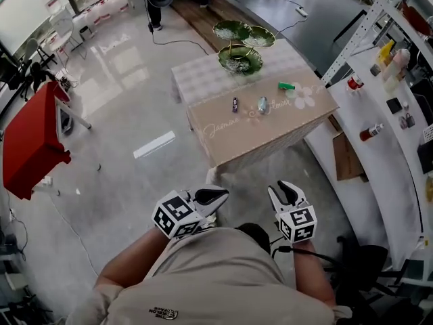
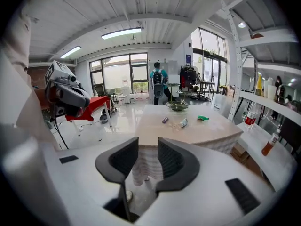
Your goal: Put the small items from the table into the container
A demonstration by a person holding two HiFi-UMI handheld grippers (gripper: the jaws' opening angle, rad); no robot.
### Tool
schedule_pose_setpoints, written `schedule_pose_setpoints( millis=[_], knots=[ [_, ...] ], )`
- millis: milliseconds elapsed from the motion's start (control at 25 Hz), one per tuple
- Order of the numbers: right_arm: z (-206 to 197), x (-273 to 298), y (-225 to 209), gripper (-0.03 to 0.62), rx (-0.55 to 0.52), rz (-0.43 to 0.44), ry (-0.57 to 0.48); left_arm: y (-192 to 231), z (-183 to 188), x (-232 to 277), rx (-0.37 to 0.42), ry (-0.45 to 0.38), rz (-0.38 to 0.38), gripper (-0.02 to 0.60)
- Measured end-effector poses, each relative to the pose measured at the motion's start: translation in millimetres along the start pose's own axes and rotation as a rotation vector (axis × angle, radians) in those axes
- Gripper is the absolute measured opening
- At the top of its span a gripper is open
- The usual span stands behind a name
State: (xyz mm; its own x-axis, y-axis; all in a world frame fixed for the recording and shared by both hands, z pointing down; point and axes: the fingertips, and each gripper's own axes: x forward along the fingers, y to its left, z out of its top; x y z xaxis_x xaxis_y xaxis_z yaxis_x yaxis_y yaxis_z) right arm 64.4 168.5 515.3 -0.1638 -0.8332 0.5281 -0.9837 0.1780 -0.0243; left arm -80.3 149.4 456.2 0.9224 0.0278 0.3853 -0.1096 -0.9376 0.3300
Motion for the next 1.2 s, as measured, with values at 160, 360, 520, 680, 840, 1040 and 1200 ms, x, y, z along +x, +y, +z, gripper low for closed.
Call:
schedule_pose_setpoints(
  millis=[160, 360, 520, 680, 840, 1040, 1200],
  knots=[
    [18, 45, -22, 0.137, -0.041, -0.017, 0.029, 35, 8, -9, -0.028, -0.006, 0.006, 0.008],
    [33, 107, -64, 0.137, -0.049, -0.036, 0.066, 75, 16, -11, -0.064, -0.027, 0.061, 0.008],
    [42, 162, -100, 0.147, -0.033, -0.022, 0.097, 104, 27, -2, -0.086, -0.037, 0.12, 0.008],
    [48, 216, -144, 0.18, 0.01, -0.02, 0.137, 136, 44, 13, -0.129, -0.047, 0.203, 0.008],
    [49, 267, -180, 0.202, 0.049, 0.0, 0.168, 159, 64, 34, -0.124, -0.027, 0.265, 0.008],
    [43, 319, -210, 0.213, 0.145, 0.029, 0.188, 181, 84, 58, -0.162, -0.009, 0.326, 0.008],
    [32, 357, -230, 0.216, 0.22, 0.014, 0.208, 195, 102, 73, -0.2, -0.018, 0.352, 0.008]
  ],
)
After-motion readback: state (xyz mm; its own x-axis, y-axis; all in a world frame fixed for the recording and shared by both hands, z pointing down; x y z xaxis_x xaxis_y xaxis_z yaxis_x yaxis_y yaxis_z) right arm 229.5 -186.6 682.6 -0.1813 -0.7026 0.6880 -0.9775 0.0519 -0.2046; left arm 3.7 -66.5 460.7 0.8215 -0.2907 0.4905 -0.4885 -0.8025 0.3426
